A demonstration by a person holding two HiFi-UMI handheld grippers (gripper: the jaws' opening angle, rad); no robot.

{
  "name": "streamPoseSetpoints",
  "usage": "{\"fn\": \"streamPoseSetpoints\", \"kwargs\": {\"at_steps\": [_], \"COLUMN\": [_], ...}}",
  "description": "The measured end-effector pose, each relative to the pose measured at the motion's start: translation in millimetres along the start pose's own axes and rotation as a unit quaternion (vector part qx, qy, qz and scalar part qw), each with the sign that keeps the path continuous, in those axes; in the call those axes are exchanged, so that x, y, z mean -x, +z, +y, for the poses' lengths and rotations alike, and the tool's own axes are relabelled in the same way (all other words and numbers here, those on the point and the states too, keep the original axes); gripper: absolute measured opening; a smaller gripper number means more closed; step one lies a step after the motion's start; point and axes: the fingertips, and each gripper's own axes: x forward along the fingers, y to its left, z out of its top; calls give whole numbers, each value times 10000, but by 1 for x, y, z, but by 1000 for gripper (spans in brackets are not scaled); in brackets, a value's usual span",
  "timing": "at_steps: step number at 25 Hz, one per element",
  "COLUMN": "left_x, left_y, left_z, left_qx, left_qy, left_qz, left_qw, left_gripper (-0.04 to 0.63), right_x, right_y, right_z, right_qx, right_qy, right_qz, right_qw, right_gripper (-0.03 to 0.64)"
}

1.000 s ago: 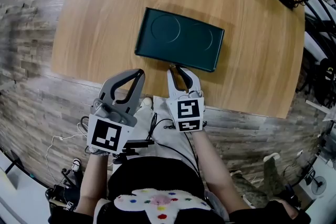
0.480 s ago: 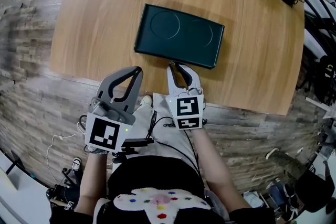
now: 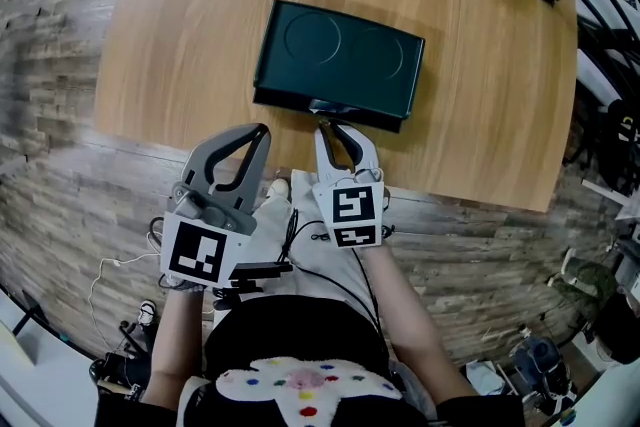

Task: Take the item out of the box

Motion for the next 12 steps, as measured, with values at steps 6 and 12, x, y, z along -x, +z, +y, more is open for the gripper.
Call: {"fn": "streamPoseSetpoints", "kwargs": {"at_steps": [6, 12], "left_x": [10, 21], "left_y": [-5, -6], "left_z": [-7, -17], "left_qx": [-42, -132], "left_qy": [-42, -68], "left_qz": [-10, -43], "left_qw": [10000, 9999], "left_gripper": [3, 4], "right_x": [8, 21], "right_y": [-9, -18], "right_z": [13, 26], "right_qx": [-74, -140], "right_qy": [-19, -5], "right_qz": [-8, -22], "right_qw": [10000, 9999], "right_gripper": [69, 69]}}
